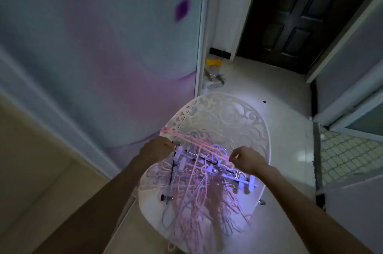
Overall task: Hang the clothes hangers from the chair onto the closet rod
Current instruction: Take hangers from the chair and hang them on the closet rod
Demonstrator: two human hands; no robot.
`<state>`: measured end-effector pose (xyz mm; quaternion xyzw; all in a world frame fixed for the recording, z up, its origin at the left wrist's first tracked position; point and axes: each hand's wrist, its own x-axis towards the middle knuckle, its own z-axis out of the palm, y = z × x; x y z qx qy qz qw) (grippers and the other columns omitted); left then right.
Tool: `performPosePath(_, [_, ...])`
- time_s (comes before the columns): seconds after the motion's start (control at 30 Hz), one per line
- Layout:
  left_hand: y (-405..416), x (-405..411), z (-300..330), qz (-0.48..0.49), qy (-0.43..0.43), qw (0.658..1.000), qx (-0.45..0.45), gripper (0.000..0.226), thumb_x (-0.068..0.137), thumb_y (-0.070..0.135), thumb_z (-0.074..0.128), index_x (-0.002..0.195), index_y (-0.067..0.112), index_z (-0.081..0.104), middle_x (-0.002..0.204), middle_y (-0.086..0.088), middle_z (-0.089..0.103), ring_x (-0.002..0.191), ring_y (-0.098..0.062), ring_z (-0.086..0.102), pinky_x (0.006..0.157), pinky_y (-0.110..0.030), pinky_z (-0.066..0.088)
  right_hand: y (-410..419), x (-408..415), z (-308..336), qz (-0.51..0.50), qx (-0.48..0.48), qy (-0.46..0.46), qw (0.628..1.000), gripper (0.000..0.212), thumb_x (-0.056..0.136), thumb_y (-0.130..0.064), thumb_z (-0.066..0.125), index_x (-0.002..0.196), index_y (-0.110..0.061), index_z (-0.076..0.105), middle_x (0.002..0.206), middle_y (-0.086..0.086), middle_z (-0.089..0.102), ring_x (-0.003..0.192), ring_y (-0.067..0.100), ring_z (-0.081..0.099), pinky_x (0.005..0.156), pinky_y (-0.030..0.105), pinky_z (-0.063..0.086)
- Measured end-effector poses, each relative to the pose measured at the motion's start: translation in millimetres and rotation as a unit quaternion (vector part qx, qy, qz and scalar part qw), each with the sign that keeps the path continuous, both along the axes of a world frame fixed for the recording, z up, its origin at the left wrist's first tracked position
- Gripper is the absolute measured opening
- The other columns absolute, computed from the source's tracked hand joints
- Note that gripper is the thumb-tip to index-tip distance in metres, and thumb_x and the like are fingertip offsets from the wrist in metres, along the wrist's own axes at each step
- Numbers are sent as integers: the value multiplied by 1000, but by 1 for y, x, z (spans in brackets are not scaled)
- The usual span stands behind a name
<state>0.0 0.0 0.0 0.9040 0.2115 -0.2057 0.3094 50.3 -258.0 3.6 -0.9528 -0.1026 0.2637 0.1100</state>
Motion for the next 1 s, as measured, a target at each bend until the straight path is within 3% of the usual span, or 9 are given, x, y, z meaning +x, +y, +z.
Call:
performPosePath(0.17, [5,54,-55,105,19,993,-57,34,93,24,50,116,4,64,122,-14,63,115,-31,58,93,-32,46,11,42,-52,-30,-8,-11,999,28,90,-34,48,111,-23,63,115,9,67,114,28,57,91,32,45])
performPosePath(0.3, [4,81,-109,203,38,972,-116,43,95,30,48,121,-3,59,125,-22,59,116,-36,57,97,-40,49,21,62,-94,32,-68,-9,997,68,85,-63,47,136,-20,40,135,10,50,127,27,44,103,39,34])
performPosePath(0.4, [0,84,-142,160,21,978,-136,48,92,35,54,127,3,53,127,-15,58,116,-32,57,92,-32,46,30,68,-125,27,-73,50,996,86,80,-69,48,143,-16,24,143,12,41,132,28,39,107,42,30])
performPosePath(0.47, [-2,77,-165,92,33,987,-129,72,77,44,70,136,13,43,135,-9,53,118,-29,56,97,-34,45,33,73,-145,20,-61,56,996,82,84,-64,49,144,-14,23,143,12,42,131,30,39,106,42,33])
performPosePath(0.57, [-10,62,-199,5,109,994,-19,124,62,57,75,151,11,2,158,-13,9,146,-29,15,117,-43,19,35,76,-162,31,-60,10,998,76,85,-60,50,141,-14,27,136,12,47,127,29,44,102,41,35])
performPosePath(0.67, [-23,50,-221,35,169,982,-74,155,45,62,82,147,13,-23,157,-9,-22,147,-29,-11,117,-49,4,35,81,-174,16,-26,41,999,70,85,-58,51,139,-19,30,129,14,51,119,33,52,94,39,41])
performPosePath(0.8, [-36,48,-237,105,107,984,-98,178,9,80,70,150,10,-13,157,-18,10,143,-32,24,111,-46,32,35,90,-188,-8,-2,106,994,65,83,-64,49,130,-20,36,116,11,61,106,33,60,82,35,43])
performPosePath(0.9, [-38,48,-240,104,91,989,-48,148,42,66,80,151,13,-3,147,-23,29,130,-37,44,102,-47,43,30,92,-185,6,9,98,995,64,81,-64,50,130,-25,35,113,10,63,103,33,61,83,36,44])
performPosePath(1.0, [-37,52,-243,116,51,991,-45,143,41,75,75,151,17,5,146,-18,36,124,-36,50,99,-46,45,24,96,-166,28,34,82,996,64,86,-63,44,138,-29,31,125,12,59,112,32,57,89,36,43])
